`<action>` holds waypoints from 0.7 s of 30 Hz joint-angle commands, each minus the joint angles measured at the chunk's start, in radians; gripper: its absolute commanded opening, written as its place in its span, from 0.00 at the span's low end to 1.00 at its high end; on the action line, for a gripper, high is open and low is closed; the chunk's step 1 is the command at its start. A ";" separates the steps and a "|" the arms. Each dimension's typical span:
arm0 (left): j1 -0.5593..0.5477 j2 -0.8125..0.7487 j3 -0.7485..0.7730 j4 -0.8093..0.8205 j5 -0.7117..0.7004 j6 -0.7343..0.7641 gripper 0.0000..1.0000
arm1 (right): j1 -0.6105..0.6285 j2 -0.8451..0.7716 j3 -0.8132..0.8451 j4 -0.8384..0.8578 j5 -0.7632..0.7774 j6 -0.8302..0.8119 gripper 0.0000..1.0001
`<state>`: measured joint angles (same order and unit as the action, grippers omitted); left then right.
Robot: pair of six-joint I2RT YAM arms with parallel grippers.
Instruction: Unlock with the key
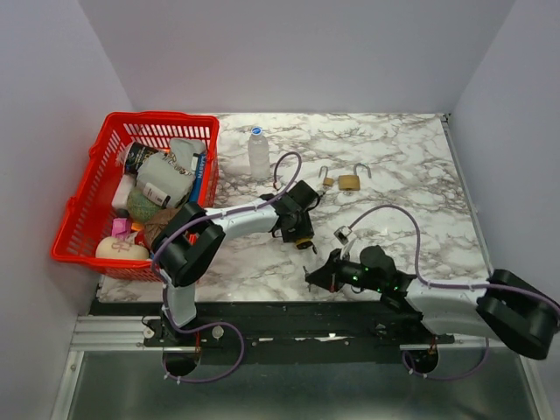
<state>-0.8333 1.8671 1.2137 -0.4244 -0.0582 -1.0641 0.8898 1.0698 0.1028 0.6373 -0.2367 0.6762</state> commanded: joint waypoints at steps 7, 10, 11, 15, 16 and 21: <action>-0.004 -0.103 -0.062 0.024 0.014 -0.050 0.00 | 0.023 0.305 0.116 0.242 0.080 0.105 0.01; -0.006 -0.112 -0.074 0.045 0.018 -0.043 0.00 | 0.020 0.321 0.138 0.206 0.097 0.112 0.01; -0.006 -0.114 -0.074 0.045 0.017 -0.037 0.00 | 0.017 0.326 0.138 0.205 0.097 0.118 0.01; -0.006 -0.132 -0.089 0.052 0.014 -0.020 0.00 | -0.029 0.354 0.132 0.209 0.079 0.137 0.01; -0.006 -0.135 -0.094 0.052 0.014 -0.016 0.00 | -0.038 0.363 0.133 0.211 0.074 0.137 0.01; -0.006 -0.148 -0.108 0.059 0.015 -0.004 0.00 | -0.068 0.435 0.175 0.217 0.043 0.131 0.01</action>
<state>-0.8337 1.7706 1.1118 -0.3992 -0.0563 -1.0817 0.8394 1.4567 0.2337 0.8154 -0.1970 0.8062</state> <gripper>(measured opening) 0.515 0.016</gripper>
